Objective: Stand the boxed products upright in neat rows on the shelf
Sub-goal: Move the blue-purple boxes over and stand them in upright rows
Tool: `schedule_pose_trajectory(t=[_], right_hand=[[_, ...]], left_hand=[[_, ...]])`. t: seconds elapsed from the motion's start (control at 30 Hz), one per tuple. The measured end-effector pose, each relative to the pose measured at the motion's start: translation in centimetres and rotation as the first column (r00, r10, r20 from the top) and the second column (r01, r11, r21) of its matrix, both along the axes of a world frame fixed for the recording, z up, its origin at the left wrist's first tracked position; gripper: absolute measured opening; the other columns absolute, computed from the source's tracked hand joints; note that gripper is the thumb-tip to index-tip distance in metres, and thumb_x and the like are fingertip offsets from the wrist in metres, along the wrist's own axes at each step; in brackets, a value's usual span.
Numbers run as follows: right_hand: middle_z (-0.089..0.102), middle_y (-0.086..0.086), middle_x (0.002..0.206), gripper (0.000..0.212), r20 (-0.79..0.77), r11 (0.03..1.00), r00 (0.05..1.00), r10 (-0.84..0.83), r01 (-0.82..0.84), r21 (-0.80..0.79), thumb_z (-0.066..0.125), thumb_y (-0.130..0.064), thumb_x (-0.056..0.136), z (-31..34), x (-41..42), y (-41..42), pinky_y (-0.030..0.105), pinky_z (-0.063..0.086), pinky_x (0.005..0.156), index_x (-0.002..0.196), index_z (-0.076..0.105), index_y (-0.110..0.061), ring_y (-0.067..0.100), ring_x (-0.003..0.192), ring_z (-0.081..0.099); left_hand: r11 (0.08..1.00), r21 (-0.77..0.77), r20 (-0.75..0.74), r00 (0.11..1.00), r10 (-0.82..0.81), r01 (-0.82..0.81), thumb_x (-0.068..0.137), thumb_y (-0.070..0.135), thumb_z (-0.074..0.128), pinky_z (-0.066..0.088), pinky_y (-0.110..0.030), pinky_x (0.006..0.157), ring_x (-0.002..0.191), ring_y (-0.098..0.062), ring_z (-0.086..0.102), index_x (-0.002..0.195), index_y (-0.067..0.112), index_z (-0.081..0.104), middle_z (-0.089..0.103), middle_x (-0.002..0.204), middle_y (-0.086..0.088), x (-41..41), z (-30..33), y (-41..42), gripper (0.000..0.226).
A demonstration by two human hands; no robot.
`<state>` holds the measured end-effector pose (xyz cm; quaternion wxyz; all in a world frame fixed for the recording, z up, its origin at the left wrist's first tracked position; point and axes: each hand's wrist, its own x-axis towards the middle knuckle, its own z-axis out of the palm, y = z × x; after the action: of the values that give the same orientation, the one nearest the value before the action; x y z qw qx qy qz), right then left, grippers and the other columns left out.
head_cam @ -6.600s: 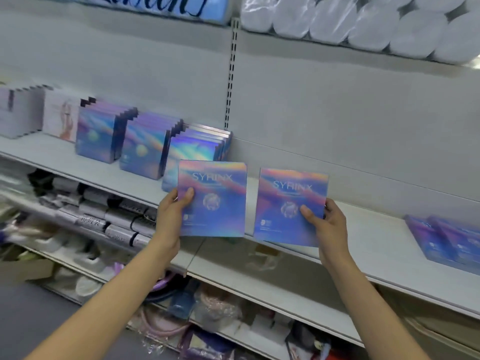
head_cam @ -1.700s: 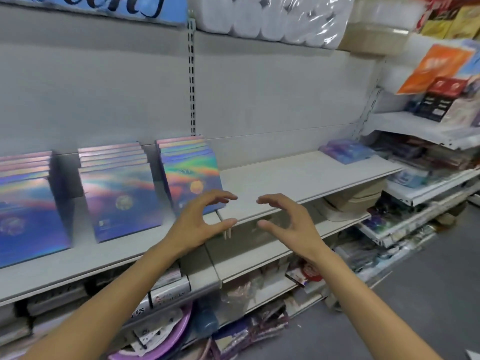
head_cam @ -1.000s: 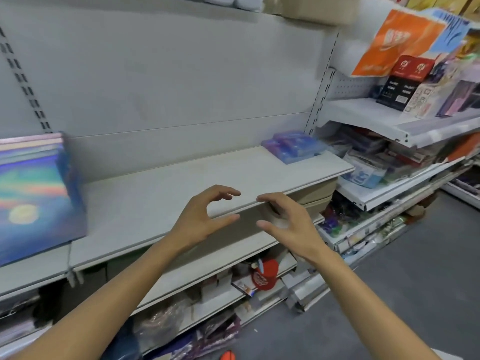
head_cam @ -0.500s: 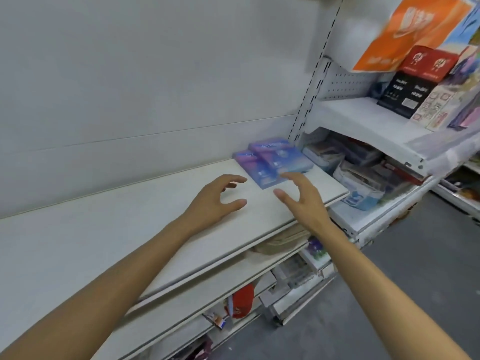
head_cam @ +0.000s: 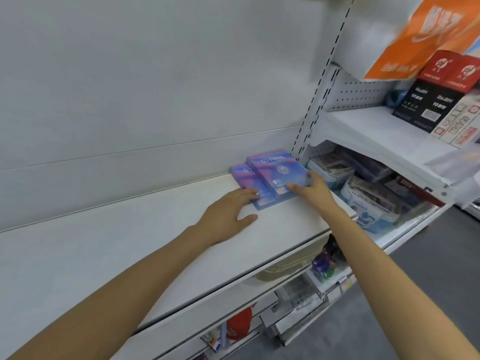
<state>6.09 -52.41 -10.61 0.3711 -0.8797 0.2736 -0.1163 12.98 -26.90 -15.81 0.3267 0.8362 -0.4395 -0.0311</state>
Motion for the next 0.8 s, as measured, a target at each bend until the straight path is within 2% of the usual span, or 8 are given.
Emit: schedule_pose_trajectory(t=[0.13, 0.27, 0.4, 0.53, 0.6, 0.67, 0.73, 0.8], right_hand=[[0.051, 0.012, 0.14, 0.079, 0.009, 0.996, 1.0, 0.0, -0.001, 0.094, 0.081, -0.038, 0.082, 0.4, -0.3, 0.6, 0.038, 0.044, 0.093, 0.143, 0.043, -0.005, 0.029, 0.12, 0.053], [0.063, 0.005, 0.119, 0.084, 0.055, 0.992, 0.997, 0.059, -0.064, 0.106, 0.087, -0.055, 0.063, 0.0, -1.4, 1.9, 0.031, 0.049, 0.077, 0.124, 0.056, -0.007, 0.021, 0.102, 0.061], [0.07, 0.003, 0.111, 0.07, 0.031, 0.983, 0.989, 0.146, -0.149, 0.103, 0.087, -0.057, 0.064, -0.2, -2.2, 3.3, 0.03, 0.055, 0.073, 0.115, 0.063, -0.015, 0.017, 0.096, 0.067], [0.059, -0.011, 0.105, 0.08, -0.017, 0.971, 0.983, 0.184, -0.179, 0.159, 0.085, -0.06, 0.065, -0.3, -3.2, 5.6, 0.026, 0.05, 0.071, 0.119, 0.046, -0.017, 0.007, 0.092, 0.06], [0.053, -0.009, 0.094, 0.062, -0.057, 0.971, 0.976, 0.211, -0.203, 0.124, 0.08, -0.052, 0.077, -0.7, -3.7, 6.5, 0.023, 0.041, 0.062, 0.112, 0.045, -0.013, 0.01, 0.084, 0.055], [0.058, -0.002, 0.097, 0.055, -0.057, 0.965, 0.97, 0.236, -0.227, 0.13, 0.077, -0.047, 0.083, -0.7, -4.0, 7.4, 0.024, 0.042, 0.063, 0.111, 0.049, -0.01, 0.015, 0.085, 0.057], [0.06, 0.003, 0.12, 0.062, -0.015, 0.935, 0.966, 0.258, -0.246, 0.253, 0.077, -0.041, 0.085, -0.2, -3.9, 8.7, 0.026, 0.048, 0.074, 0.128, 0.046, -0.01, 0.018, 0.1, 0.061], [0.056, 0.005, 0.136, 0.076, -0.003, 0.897, 0.961, 0.275, -0.256, 0.361, 0.078, -0.038, 0.085, 0.4, -3.5, 10.1, 0.03, 0.051, 0.087, 0.143, 0.039, -0.01, 0.022, 0.112, 0.06]], left_hand=[[0.999, 0.021, 0.035, 0.998, 0.049, -0.05, 0.097, 0.044, 0.06, 0.035, -0.026, 0.114, 0.143, -0.006, 0.037, 0.146, 0.03, 0.049, 0.042, 0.155, 0.019, -1.1, 0.5, -0.5, 0.051], [0.995, 0.006, 0.071, 0.993, 0.095, -0.096, 0.098, 0.043, 0.058, 0.041, -0.025, 0.102, 0.131, -0.009, 0.05, 0.139, 0.03, 0.054, 0.047, 0.15, 0.019, -2.1, 1.0, 0.0, 0.043], [0.99, -0.008, 0.108, 0.984, 0.143, -0.143, 0.098, 0.043, 0.057, 0.047, -0.026, 0.094, 0.12, -0.008, 0.057, 0.131, 0.032, 0.057, 0.053, 0.141, 0.021, -3.6, 1.2, 2.0, 0.035], [0.965, -0.091, 0.06, 0.965, 0.253, -0.247, 0.094, 0.036, 0.062, 0.051, -0.029, 0.088, 0.103, -0.006, 0.062, 0.11, 0.03, 0.063, 0.063, 0.118, 0.019, -5.6, 1.1, 4.9, 0.018], [0.897, -0.174, -0.081, 0.913, 0.399, -0.407, 0.093, 0.026, 0.067, 0.052, -0.028, 0.085, 0.096, -0.007, 0.064, 0.102, 0.026, 0.066, 0.066, 0.106, 0.016, -6.5, 1.2, 6.2, 0.009], [0.763, -0.246, -0.361, 0.787, 0.5, -0.598, 0.094, 0.021, 0.068, 0.053, -0.024, 0.08, 0.096, -0.009, 0.066, 0.106, 0.02, 0.064, 0.068, 0.105, 0.009, -7.4, 1.8, 7.1, 0.013], [0.64, -0.272, -0.637, 0.633, 0.439, -0.718, 0.097, 0.019, 0.066, 0.055, -0.022, 0.075, 0.103, -0.013, 0.067, 0.117, 0.017, 0.058, 0.066, 0.114, 0.003, -8.2, 2.7, 7.5, 0.022], [0.535, -0.292, -0.87, 0.453, 0.197, -0.793, 0.099, 0.014, 0.063, 0.059, -0.025, 0.073, 0.099, -0.015, 0.07, 0.126, 0.016, 0.054, 0.069, 0.118, -0.006, -8.8, 3.9, 7.5, 0.028]])
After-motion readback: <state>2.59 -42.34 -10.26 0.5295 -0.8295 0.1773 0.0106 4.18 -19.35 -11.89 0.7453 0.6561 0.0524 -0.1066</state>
